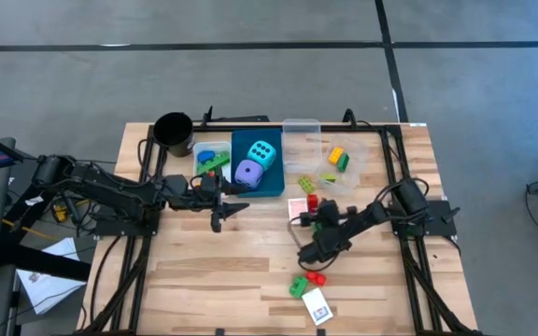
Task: Pick & Place Toys
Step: Adjust the right transparent bin
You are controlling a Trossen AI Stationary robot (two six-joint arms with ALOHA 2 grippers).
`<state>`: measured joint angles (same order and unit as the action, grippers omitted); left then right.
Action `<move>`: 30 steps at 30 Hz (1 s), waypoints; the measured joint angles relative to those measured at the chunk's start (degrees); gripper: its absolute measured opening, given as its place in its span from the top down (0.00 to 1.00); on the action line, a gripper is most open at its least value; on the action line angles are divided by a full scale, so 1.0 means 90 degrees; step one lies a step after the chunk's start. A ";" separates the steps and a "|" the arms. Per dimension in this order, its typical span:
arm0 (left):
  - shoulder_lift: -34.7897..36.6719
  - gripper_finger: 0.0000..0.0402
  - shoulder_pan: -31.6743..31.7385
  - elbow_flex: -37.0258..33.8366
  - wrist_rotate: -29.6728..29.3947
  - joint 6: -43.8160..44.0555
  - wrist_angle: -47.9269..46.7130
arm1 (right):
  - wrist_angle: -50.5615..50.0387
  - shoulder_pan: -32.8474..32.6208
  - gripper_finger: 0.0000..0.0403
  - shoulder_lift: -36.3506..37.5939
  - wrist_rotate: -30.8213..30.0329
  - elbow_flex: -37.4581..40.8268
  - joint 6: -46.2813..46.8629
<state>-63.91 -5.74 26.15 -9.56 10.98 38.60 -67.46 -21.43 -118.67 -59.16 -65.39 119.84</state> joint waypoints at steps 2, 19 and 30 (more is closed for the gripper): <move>0.0001 0.49 0.0000 0.0000 0.0000 0.0000 0.0002 | -0.0488 -0.0043 1.00 -0.0069 0.0126 -0.0013 0.0525; 0.0001 0.49 0.0000 0.0000 -0.0001 0.0000 0.0006 | -0.1162 0.0276 1.00 -0.0182 0.1626 0.0625 0.0925; 0.0001 0.49 0.0001 0.0000 0.0001 0.0000 0.0003 | -0.1107 -0.0035 1.00 -0.0187 0.2453 0.1179 0.0973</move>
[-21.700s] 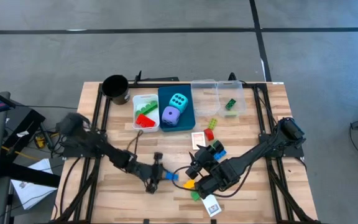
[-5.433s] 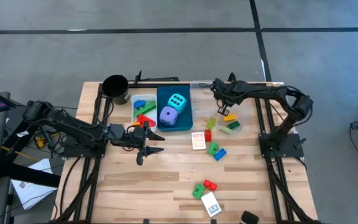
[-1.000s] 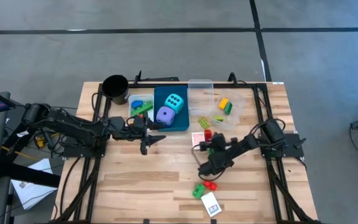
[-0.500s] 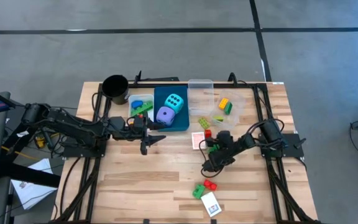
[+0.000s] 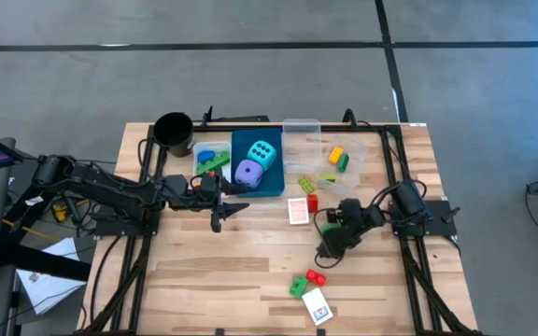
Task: Pick & Place Toys
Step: Adjust the right transparent bin
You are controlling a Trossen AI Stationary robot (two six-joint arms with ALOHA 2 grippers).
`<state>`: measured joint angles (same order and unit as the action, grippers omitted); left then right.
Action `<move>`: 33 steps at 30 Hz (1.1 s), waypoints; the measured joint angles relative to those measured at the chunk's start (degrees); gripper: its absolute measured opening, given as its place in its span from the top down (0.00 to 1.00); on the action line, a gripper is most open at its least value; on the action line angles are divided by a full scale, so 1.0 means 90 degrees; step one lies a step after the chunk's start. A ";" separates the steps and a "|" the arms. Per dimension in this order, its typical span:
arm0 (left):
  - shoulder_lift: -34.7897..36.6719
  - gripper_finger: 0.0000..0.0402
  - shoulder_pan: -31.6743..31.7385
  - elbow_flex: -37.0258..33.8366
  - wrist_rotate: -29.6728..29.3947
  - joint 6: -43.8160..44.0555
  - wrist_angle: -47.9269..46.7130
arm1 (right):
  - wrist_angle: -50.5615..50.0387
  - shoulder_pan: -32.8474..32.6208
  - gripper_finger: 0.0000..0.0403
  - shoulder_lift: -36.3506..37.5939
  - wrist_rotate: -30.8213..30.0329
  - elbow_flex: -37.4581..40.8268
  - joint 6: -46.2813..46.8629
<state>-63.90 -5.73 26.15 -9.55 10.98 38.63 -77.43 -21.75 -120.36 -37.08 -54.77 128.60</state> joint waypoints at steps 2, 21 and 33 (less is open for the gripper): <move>0.0000 0.49 -0.0001 0.0000 0.0000 0.0000 -0.0002 | 0.0000 -0.0145 1.00 0.0000 -0.0047 -0.0138 -0.0034; 0.0000 0.49 0.0001 0.0000 -0.0001 0.0000 0.0044 | 0.0321 0.0263 1.00 0.0002 -0.1907 -0.0290 0.0179; 0.0000 0.49 0.0001 0.0001 -0.0001 0.0000 0.0042 | 0.0114 0.0980 1.00 0.0002 -0.1623 -0.0112 0.0103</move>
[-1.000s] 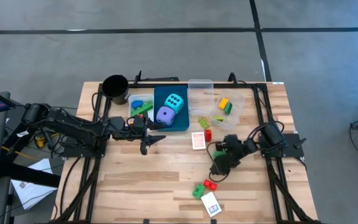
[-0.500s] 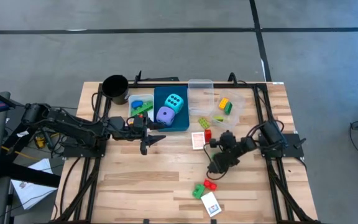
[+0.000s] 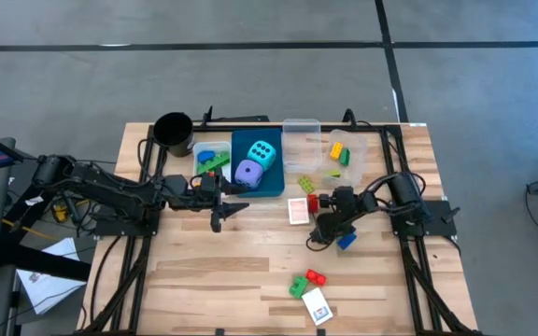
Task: Pick & Place Toys
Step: Adjust the right transparent bin
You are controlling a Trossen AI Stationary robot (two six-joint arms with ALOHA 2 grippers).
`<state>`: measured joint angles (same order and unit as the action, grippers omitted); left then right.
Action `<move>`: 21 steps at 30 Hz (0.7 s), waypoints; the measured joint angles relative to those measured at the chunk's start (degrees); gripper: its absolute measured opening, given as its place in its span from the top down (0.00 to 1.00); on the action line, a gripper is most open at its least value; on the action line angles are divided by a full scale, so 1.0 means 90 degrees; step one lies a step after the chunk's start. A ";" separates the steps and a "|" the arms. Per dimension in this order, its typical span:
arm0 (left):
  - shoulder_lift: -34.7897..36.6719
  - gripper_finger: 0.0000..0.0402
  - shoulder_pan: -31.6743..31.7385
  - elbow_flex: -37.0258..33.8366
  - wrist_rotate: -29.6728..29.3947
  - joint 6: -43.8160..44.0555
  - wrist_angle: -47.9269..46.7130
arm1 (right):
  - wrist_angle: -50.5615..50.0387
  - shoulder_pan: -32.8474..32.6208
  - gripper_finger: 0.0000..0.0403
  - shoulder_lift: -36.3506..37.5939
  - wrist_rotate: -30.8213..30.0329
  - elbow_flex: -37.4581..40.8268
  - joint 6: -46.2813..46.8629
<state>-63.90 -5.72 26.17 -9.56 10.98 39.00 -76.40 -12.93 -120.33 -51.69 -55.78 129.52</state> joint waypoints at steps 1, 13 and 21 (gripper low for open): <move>0.0000 0.49 0.0000 0.0000 0.0001 0.0000 0.0000 | -0.0030 0.0030 1.00 0.0000 0.0069 0.0023 -0.0111; 0.0000 0.49 0.0000 0.0001 0.0000 0.0000 -0.0002 | -0.0214 0.0078 1.00 0.0002 0.0324 0.0470 -0.0078; 0.0000 0.49 0.0000 0.0001 0.0000 0.0000 -0.0002 | -0.0206 0.0368 1.00 0.0002 0.0038 0.0501 -0.0295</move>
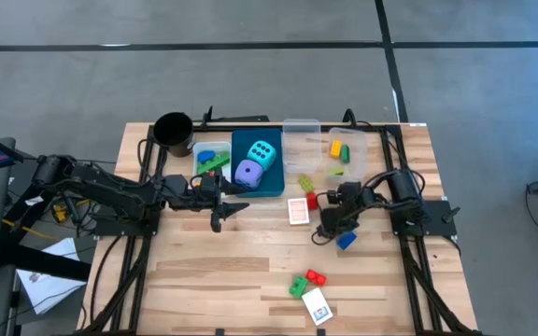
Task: Pick & Place Toys
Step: Adjust the right transparent bin, then put the small blue game piece into the right transparent bin
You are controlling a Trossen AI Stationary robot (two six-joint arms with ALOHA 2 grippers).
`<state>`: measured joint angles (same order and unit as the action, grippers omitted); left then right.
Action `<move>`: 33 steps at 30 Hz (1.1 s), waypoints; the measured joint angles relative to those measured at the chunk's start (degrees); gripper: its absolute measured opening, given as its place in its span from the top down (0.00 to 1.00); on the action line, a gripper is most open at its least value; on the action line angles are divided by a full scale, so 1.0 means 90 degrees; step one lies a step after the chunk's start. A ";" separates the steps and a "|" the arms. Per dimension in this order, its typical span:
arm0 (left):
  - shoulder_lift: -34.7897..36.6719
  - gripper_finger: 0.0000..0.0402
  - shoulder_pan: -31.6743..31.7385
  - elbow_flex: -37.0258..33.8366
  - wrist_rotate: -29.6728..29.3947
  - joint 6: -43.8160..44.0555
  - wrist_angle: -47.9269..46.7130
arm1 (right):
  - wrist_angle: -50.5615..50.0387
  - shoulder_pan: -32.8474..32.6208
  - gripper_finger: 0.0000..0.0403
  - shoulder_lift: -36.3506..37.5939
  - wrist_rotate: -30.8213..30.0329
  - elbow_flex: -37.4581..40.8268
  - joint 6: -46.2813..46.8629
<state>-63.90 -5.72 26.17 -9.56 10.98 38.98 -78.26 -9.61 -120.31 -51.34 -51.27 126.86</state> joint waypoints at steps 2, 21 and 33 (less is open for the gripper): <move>0.0000 0.49 0.0000 0.0000 0.0000 0.0000 0.0000 | 0.0002 0.0139 1.00 0.0000 -0.0060 0.0000 -0.0145; 0.0000 0.49 0.0000 0.0005 0.0001 0.0000 0.0000 | -0.0905 -0.0566 1.00 0.0644 0.0172 -0.0458 -0.0152; 0.0000 0.49 -0.0002 0.0005 0.0001 0.0000 0.0000 | -0.0701 -0.3405 1.00 0.1812 0.0223 -0.1620 0.0087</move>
<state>-63.90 -5.73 26.22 -9.55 10.98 38.98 -84.57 -40.26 -104.00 -49.33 -65.84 127.64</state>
